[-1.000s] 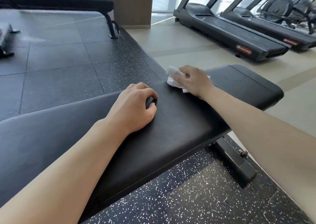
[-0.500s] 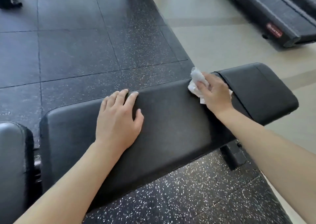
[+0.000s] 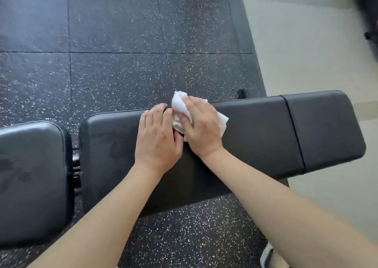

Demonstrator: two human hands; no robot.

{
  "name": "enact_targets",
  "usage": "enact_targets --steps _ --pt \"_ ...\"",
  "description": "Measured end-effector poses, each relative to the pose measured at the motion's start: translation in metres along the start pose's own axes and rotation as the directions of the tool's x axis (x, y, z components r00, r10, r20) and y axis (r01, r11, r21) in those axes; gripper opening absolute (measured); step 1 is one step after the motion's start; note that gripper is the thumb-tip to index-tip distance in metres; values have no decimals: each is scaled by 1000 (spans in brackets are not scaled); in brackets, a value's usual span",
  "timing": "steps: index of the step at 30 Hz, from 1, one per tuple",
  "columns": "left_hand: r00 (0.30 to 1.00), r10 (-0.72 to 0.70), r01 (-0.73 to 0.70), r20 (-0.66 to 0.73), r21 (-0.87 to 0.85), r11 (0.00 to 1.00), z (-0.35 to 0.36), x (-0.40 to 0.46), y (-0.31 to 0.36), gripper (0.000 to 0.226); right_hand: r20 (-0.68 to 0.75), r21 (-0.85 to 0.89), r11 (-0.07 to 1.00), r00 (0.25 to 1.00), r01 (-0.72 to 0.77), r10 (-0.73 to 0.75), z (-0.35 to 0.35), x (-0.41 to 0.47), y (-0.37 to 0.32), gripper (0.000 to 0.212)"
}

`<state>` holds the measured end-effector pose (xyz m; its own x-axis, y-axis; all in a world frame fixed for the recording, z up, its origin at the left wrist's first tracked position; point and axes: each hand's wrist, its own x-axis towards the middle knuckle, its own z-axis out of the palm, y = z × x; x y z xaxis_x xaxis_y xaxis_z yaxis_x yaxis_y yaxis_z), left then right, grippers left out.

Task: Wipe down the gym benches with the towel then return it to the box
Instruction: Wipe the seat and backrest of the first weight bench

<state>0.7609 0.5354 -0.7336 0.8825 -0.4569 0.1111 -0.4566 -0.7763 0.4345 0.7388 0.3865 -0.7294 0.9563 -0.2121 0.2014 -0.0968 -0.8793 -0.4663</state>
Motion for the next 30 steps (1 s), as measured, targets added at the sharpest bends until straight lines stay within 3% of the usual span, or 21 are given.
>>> enact_targets --steps 7,13,18,21,25,30 --pt "994 -79 89 -81 131 987 5 -5 8 50 50 104 995 999 6 -12 -9 -2 7 42" --pt "902 -409 430 -141 181 885 33 -26 80 62 62 105 947 948 304 -311 -38 -4 67 39" --pt "885 -449 466 -123 227 856 39 -27 86 66 -9 40 990 991 133 -133 -99 -8 197 34" --pt "880 -461 475 -117 229 849 42 -25 86 67 -6 5 999 999 40 -40 -115 -6 229 34" --pt "879 -460 476 -123 247 844 45 -25 82 68 -2 -90 996 1000 6 -6 -84 3 178 40" --pt "881 -457 473 -124 259 842 46 -25 82 68 168 120 982 971 149 -168 -15 28 36 38"
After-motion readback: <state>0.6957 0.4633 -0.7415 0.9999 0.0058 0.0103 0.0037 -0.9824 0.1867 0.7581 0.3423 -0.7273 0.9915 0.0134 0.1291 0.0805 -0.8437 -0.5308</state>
